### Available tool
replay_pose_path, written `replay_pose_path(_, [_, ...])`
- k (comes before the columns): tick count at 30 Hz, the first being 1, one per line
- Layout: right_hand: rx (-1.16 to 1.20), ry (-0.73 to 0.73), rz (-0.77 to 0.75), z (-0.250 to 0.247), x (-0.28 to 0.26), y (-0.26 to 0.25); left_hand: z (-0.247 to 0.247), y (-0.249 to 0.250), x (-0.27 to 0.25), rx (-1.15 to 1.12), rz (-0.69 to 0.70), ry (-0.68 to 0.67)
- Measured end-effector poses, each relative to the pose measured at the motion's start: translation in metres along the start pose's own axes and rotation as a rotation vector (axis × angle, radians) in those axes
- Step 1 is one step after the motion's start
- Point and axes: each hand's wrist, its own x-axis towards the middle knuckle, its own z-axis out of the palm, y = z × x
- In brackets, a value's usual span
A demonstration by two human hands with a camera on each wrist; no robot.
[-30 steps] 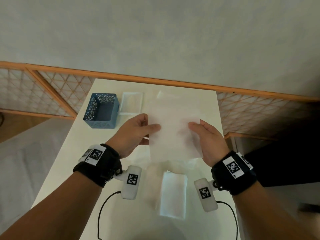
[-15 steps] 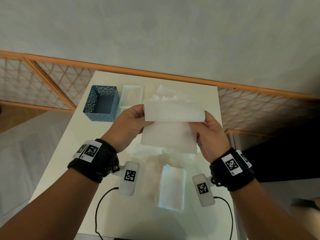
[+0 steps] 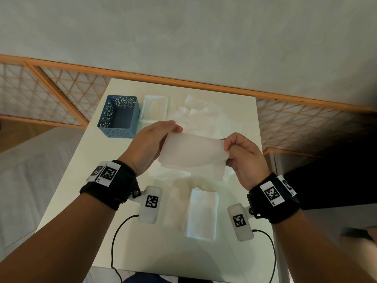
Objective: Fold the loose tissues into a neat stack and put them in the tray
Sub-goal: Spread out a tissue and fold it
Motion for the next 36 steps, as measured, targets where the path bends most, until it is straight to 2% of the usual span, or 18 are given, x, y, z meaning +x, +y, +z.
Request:
replay_pose_path(3, [0.002, -0.012, 0.059, -0.004, -0.003, 0.002, 0.0, -0.008, -0.001, 0.173, 0.106, -0.019])
replay_pose_path(5, [-0.04, 0.011, 0.1, -0.007, -0.006, 0.003, 0.0, -0.015, 0.002, 0.192, 0.091, -0.039])
replay_pose_path(8, [-0.213, 0.039, 0.065, -0.011, -0.009, 0.01, 0.003, -0.025, 0.003, 0.24, 0.053, -0.061])
replay_pose_path(11, [-0.465, -0.011, 0.018, -0.012, -0.011, 0.023, 0.01, -0.037, 0.0, 0.282, 0.02, -0.088])
replay_pose_path(17, [-0.782, -0.104, 0.024, -0.01, -0.025, 0.052, 0.017, -0.062, -0.007, 0.318, -0.041, -0.14])
replay_pose_path(20, [-0.865, -0.106, 0.061, -0.011, -0.035, 0.073, 0.018, -0.078, -0.011, 0.411, -0.064, -0.178])
replay_pose_path(25, [-0.768, -0.122, 0.205, -0.011, -0.055, 0.107, 0.024, -0.107, -0.011, 0.53, -0.131, -0.273])
replay_pose_path(28, [-0.579, 0.003, 0.36, -0.014, -0.063, 0.132, 0.024, -0.125, -0.006, 0.523, -0.211, -0.277])
replay_pose_path(31, [-0.358, 0.164, 0.514, -0.017, -0.073, 0.155, 0.017, -0.147, 0.001, 0.551, -0.299, -0.256])
replay_pose_path(34, [-0.178, 0.215, 0.619, -0.017, -0.085, 0.173, 0.012, -0.169, 0.004, 0.471, -0.395, -0.189])
replay_pose_path(36, [-0.151, 0.243, 0.644, -0.016, -0.09, 0.18, 0.014, -0.18, 0.004, 0.387, -0.426, -0.143])
